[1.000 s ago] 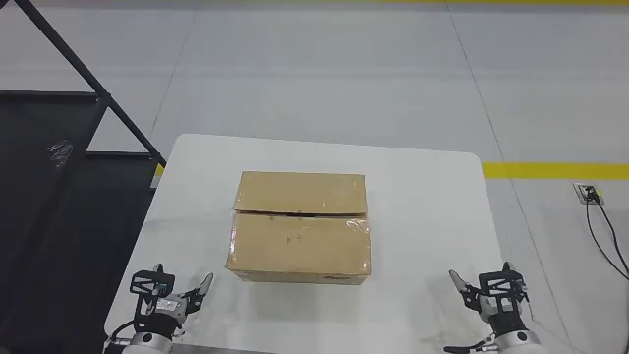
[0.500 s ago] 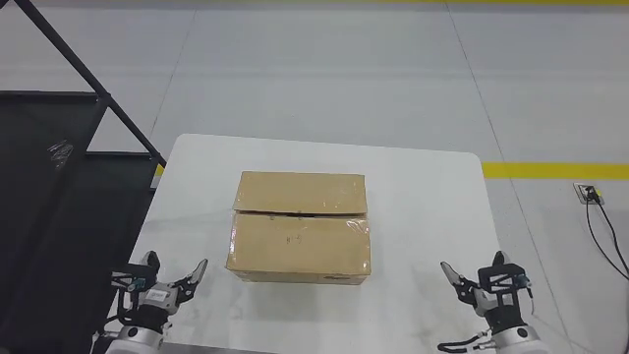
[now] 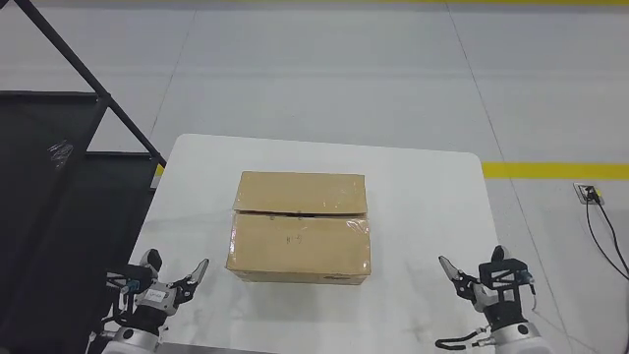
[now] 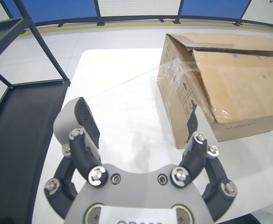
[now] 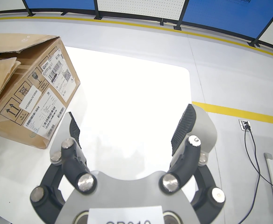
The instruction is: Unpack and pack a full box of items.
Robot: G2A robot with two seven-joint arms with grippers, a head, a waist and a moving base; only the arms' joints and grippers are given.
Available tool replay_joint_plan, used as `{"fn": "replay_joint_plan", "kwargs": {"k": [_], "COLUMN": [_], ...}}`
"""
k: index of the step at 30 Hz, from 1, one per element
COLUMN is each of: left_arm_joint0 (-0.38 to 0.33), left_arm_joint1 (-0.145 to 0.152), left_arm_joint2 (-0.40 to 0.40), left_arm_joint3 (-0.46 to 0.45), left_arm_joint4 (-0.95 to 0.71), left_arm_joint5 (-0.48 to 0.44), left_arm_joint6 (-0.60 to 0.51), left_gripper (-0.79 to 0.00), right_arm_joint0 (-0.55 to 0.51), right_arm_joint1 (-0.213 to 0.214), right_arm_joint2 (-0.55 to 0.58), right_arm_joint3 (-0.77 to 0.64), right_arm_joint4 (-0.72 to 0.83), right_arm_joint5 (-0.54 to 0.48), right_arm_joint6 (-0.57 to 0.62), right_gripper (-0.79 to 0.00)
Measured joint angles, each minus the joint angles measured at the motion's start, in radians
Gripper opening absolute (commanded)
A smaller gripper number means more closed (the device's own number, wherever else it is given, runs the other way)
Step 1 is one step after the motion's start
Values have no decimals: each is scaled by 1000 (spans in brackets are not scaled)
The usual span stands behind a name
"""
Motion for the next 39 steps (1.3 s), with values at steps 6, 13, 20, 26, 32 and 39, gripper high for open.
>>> {"fn": "replay_joint_plan", "kwargs": {"k": [6, 13, 20, 26, 32, 39], "left_arm_joint0": [-71, -137, -155, -154, -154, -204], "left_arm_joint1": [-5, -8, -10, -10, -10, -13], "left_arm_joint2": [-6, -40, -46, -46, -46, -36], "left_arm_joint3": [2, 5, 5, 6, 6, 30], "left_arm_joint4": [-112, -357, -557, -559, -559, -712], "left_arm_joint5": [16, -34, -75, -76, -76, -74], "left_arm_joint6": [-44, -133, -220, -222, -222, -279], "left_gripper": [0, 0, 0, 0, 0, 0], "right_arm_joint0": [55, 181, 315, 336, 334, 380], "right_arm_joint1": [-6, -14, -22, -22, -23, -30], "right_arm_joint2": [-50, -127, -181, -177, -178, -233], "right_arm_joint3": [-33, -10, 70, 80, 81, 140], "right_arm_joint4": [173, 406, 683, 681, 685, 804], "right_arm_joint5": [-106, -186, -217, -163, -165, -220], "right_arm_joint6": [58, 204, 352, 375, 373, 391], "right_gripper": [0, 0, 0, 0, 0, 0]}}
